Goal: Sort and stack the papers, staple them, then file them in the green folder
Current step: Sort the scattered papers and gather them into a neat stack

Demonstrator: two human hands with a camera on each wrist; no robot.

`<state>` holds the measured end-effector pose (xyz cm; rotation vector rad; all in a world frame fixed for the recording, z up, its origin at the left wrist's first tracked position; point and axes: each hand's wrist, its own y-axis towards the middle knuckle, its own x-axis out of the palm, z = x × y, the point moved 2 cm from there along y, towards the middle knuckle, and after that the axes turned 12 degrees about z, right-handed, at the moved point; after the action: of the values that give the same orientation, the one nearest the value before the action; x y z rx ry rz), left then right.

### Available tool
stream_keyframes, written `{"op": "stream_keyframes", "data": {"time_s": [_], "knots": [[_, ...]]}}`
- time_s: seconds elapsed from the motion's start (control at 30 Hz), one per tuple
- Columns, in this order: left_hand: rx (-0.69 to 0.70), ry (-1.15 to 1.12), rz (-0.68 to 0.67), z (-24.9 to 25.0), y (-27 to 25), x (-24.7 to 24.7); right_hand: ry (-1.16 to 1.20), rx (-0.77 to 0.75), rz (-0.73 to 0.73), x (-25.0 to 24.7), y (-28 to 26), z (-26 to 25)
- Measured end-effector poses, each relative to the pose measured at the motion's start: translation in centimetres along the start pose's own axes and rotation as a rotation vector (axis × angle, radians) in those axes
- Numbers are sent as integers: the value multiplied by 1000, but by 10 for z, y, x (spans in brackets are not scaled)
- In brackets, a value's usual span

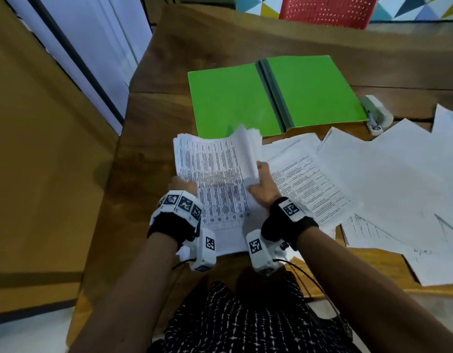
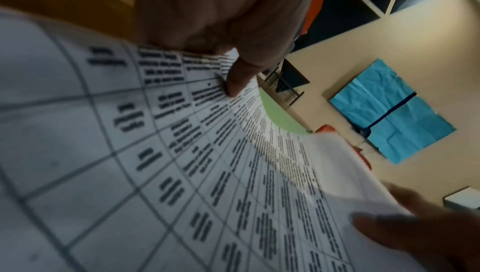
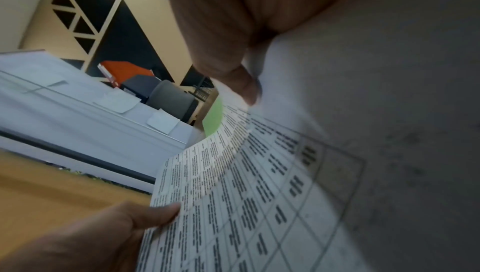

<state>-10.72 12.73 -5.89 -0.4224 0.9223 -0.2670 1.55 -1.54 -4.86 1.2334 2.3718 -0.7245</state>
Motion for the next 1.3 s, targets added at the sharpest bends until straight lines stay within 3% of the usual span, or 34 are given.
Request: {"op": "stream_keyframes", "data": {"time_s": [0.07, 0.17, 0.3, 0.4, 0.5, 0.57, 0.63, 0.73, 0.8, 0.9, 1.0, 1.1, 1.17, 1.3], "knots": [[25, -185, 38, 3, -2, -8, 98, 38, 84, -6, -6, -4], [133, -444, 105, 26, -23, -31, 223, -95, 285, -38, -14, -27], [585, -819, 199, 80, -80, -79, 383, -468, 626, -91, -31, -71], [772, -887, 176, 98, -113, -95, 539, -511, 677, -109, -41, -75], [718, -873, 78, 98, -115, -81, 590, -422, 636, -106, -50, -62], [555, -792, -65, 94, -107, -63, 625, -316, 632, -101, -51, -47], [554, -843, -205, 87, -102, -45, 628, -214, 579, -97, -48, -35], [560, -838, -236, 85, -107, -35, 419, -121, 509, -96, -42, -26], [593, -861, -235, 90, -102, -32, 301, -163, 561, -108, -37, -26], [592, -657, -177, 95, -89, -14, 208, -220, 680, -138, -30, -28], [624, -360, -196, 90, -77, 19, 181, -144, 780, -162, -22, -7], [649, 182, -216, 70, -63, 51, 208, 1, 858, -175, -25, 28], [699, 494, -153, 54, -62, 65, 195, 146, 856, -178, -30, 55], [720, 626, -9, 44, -73, 76, 125, 426, 835, -175, -39, 105]]}}
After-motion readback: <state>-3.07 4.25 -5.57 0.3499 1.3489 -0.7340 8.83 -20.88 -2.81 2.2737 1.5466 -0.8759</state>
